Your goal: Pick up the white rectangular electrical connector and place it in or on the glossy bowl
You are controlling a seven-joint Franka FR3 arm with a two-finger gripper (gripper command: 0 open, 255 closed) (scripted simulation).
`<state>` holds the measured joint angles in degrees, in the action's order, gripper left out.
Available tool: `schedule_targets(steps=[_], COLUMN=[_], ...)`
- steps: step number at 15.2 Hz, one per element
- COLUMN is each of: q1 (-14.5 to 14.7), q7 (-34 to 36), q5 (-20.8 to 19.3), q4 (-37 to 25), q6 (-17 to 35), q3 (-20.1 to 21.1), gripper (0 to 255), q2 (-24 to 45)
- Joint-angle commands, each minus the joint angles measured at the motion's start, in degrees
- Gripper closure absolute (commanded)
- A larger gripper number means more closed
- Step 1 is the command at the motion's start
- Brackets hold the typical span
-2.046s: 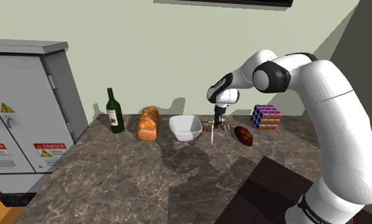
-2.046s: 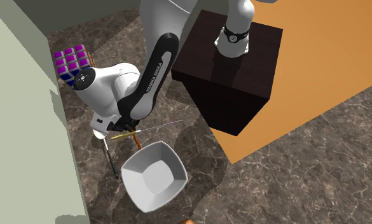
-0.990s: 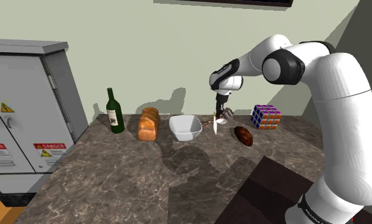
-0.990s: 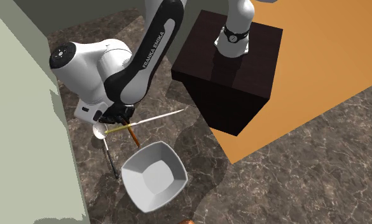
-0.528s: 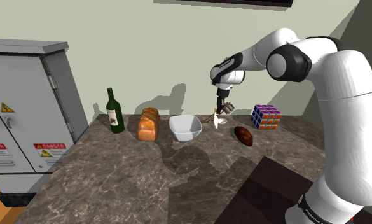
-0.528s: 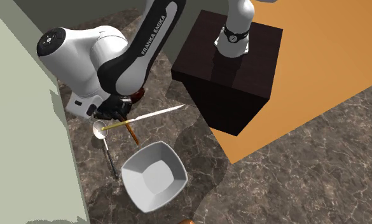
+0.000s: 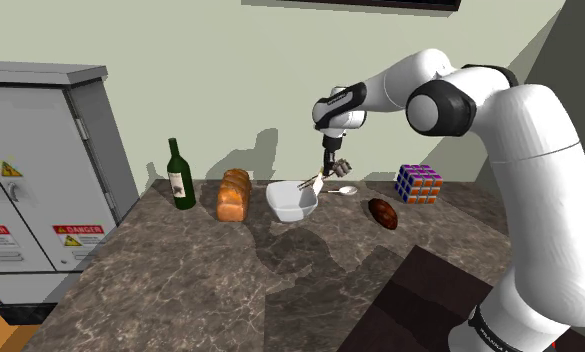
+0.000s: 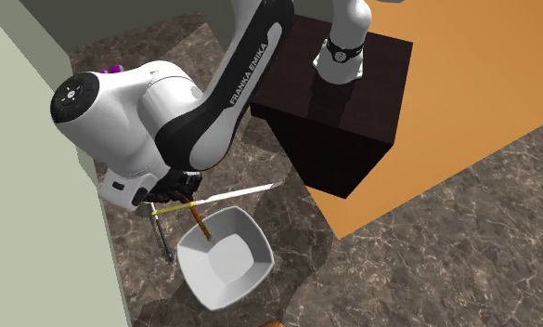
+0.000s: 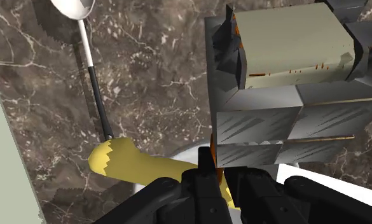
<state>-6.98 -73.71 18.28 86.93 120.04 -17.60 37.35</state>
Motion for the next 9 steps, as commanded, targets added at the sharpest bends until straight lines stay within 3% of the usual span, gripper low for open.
schedule_targets(steps=[1, 8, 9], q1=[1.4, 4.6, 4.6], q7=[2.5, 10.9, 10.8], q5=[-0.1, -0.2, -0.1], q4=[-2.8, -19.4, -19.1], q6=[-0.9, -7.1, -6.6], q3=[0.6, 2.5, 2.5], gripper=[255, 255, 255], q2=[1.6, 10.9, 11.2])
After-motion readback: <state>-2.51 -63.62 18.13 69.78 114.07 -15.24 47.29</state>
